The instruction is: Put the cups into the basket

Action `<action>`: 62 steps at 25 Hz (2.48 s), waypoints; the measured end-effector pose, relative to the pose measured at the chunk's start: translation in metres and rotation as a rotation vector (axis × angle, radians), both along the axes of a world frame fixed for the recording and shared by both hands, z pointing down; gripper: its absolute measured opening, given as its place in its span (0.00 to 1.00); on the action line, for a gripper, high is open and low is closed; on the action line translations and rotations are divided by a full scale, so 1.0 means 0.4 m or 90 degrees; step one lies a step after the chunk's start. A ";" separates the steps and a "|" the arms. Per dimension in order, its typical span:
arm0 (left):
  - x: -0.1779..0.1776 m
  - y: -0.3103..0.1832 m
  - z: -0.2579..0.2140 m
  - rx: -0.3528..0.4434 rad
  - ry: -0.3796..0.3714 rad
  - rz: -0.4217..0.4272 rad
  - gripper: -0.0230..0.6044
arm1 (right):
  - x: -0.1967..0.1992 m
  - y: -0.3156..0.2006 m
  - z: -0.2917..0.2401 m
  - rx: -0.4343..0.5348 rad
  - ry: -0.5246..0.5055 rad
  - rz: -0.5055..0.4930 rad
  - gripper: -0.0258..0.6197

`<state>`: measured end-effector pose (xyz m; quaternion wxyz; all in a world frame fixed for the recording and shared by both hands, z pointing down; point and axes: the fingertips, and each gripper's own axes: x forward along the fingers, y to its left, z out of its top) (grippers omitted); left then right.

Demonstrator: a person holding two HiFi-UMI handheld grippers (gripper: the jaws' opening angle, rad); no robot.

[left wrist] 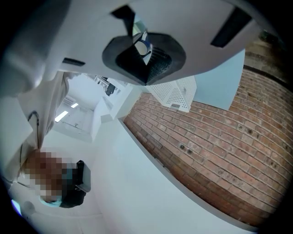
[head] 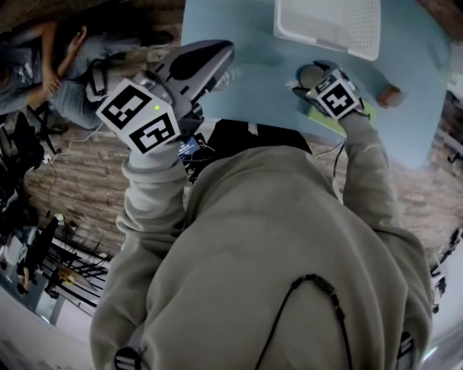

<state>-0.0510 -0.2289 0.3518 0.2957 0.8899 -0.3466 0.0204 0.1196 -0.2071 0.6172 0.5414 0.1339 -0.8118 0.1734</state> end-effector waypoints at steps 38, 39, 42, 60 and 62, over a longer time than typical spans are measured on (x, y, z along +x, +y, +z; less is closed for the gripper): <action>0.157 -0.051 -0.152 0.075 0.039 0.093 0.03 | 0.023 -0.200 -0.551 0.125 -0.071 0.019 0.71; 0.151 -0.055 -0.150 0.074 0.040 0.088 0.03 | 0.020 -0.210 -0.552 0.125 -0.074 0.020 0.71; 0.142 -0.066 -0.147 0.072 0.041 0.079 0.03 | 0.017 -0.233 -0.551 0.124 -0.081 0.022 0.71; 0.118 -0.163 -0.089 0.049 0.036 0.055 0.03 | 0.021 -0.384 -0.452 0.083 -0.088 0.019 0.71; 0.111 -0.163 -0.074 0.044 0.034 0.050 0.03 | 0.023 -0.399 -0.420 0.074 -0.083 0.017 0.71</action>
